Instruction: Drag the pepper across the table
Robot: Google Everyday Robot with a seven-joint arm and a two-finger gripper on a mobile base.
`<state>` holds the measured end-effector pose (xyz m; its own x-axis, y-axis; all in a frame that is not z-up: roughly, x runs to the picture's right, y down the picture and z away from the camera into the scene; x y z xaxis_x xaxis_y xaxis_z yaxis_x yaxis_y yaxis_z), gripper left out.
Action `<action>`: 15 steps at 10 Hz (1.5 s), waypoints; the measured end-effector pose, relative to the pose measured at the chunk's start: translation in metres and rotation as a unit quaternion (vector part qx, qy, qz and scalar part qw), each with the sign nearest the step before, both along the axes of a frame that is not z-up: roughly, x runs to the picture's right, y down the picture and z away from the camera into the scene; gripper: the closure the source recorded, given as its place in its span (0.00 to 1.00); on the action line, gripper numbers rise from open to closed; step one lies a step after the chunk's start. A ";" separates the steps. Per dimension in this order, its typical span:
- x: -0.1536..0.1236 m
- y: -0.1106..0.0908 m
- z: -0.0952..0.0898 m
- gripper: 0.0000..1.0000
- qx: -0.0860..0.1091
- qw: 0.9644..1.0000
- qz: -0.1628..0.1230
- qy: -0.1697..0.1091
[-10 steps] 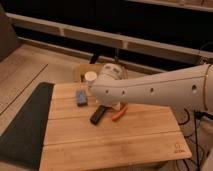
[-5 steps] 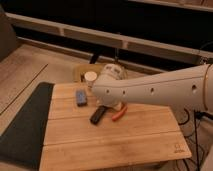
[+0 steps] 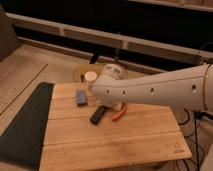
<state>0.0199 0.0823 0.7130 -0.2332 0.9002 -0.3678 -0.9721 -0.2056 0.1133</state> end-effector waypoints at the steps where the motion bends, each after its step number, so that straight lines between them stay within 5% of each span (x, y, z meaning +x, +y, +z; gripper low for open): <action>1: 0.019 0.006 0.013 0.35 -0.011 0.999 0.033 0.007; 3: 0.057 0.015 0.031 0.35 -0.023 0.996 0.080 0.025; 8: 0.061 0.014 0.037 0.35 -0.024 0.995 0.092 0.024; 12: 0.107 0.009 0.090 0.35 -0.028 0.984 0.172 0.024; 15: 0.092 0.012 0.110 0.35 -0.047 0.980 0.193 0.000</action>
